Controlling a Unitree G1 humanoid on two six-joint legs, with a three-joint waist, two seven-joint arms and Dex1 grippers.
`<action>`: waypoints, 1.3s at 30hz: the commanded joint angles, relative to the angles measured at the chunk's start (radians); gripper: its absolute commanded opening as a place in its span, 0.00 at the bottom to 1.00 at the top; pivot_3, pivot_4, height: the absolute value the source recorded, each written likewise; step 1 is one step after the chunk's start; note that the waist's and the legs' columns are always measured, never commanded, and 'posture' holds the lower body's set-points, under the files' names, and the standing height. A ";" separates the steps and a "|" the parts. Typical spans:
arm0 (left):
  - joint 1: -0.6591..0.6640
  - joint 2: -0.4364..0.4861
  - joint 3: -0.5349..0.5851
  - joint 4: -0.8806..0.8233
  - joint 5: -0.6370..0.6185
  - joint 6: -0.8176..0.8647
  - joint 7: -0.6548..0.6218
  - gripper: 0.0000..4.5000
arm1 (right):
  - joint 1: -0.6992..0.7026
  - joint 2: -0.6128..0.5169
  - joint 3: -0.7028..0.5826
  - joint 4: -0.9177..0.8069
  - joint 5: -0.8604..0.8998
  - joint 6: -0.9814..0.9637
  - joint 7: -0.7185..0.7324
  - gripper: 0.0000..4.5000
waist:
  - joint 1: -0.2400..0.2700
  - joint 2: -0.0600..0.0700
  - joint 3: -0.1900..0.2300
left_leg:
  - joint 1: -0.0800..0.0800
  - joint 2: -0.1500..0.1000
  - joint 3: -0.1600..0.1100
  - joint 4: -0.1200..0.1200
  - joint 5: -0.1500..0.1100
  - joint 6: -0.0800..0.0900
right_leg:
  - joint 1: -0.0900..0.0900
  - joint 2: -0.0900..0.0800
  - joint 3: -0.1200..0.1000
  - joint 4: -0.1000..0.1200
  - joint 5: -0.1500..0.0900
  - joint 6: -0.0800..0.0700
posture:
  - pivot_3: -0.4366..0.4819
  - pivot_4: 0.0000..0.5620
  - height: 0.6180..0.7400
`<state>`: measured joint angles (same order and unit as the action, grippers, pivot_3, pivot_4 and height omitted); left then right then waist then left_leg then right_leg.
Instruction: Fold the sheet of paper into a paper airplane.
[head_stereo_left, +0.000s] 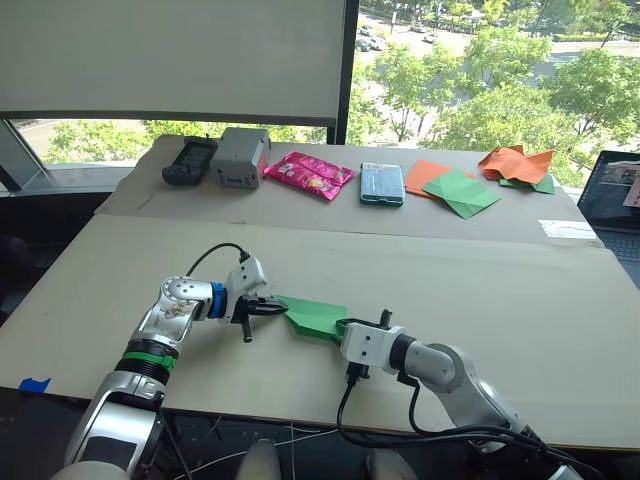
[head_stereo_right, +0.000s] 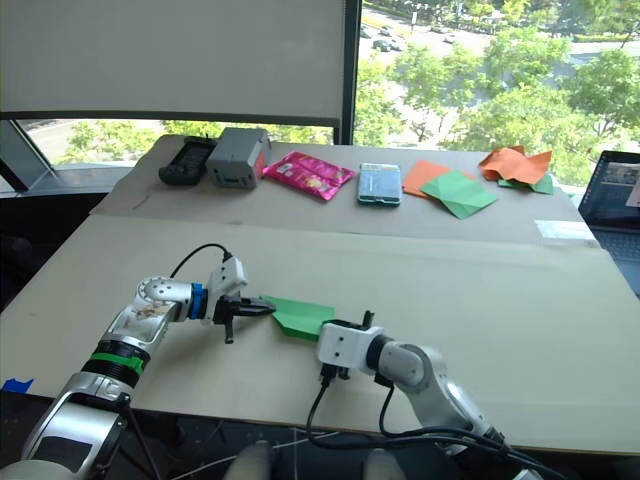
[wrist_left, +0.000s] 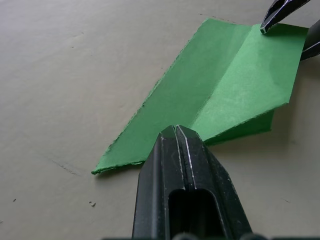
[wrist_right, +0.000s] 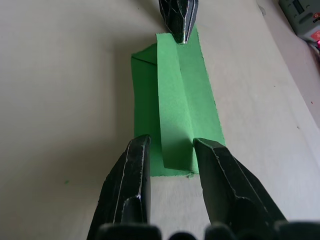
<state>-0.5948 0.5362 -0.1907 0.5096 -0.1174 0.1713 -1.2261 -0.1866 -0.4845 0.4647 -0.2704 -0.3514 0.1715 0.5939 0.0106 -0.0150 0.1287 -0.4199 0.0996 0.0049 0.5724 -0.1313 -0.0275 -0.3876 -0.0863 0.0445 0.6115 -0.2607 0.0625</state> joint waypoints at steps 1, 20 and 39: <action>-0.022 0.007 0.004 -0.036 0.002 0.002 -0.003 0.00 | -0.012 0.012 -0.013 -0.013 -0.014 -0.027 -0.016 0.35 | 0.000 0.000 0.000 | 0.000 0.000 0.000 0.000 0.000 0.000 | 0.000 0.000 0.000 0.000 0.000 0.000 | 0.48 0.27 0.84; 0.002 -0.005 -0.002 -0.076 -0.008 0.012 -0.010 0.00 | -0.118 0.010 -0.054 0.029 0.140 0.029 0.201 0.01 | -0.002 0.000 0.000 | 0.000 0.000 0.000 0.000 0.000 0.000 | 0.000 0.000 0.000 0.000 0.000 0.000 | 0.48 0.27 0.84; 0.055 0.024 -0.007 -0.125 -0.012 0.018 -0.037 0.00 | -0.260 0.010 -0.085 -0.004 0.368 0.509 0.393 0.01 | 0.000 0.003 -0.002 | 0.000 0.000 0.000 0.000 0.000 0.000 | 0.000 0.000 0.000 0.001 0.000 0.000 | 0.48 0.27 0.84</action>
<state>-0.5456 0.5478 -0.1978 0.4214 -0.1197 0.1809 -1.2442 -0.4297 -0.4669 0.4058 -0.2140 -0.0203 0.6359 0.9671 0.0107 -0.0121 0.1267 -0.4201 0.0996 0.0048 0.5728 -0.1311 -0.0274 -0.3874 -0.0858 0.0447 0.6127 -0.2602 0.0625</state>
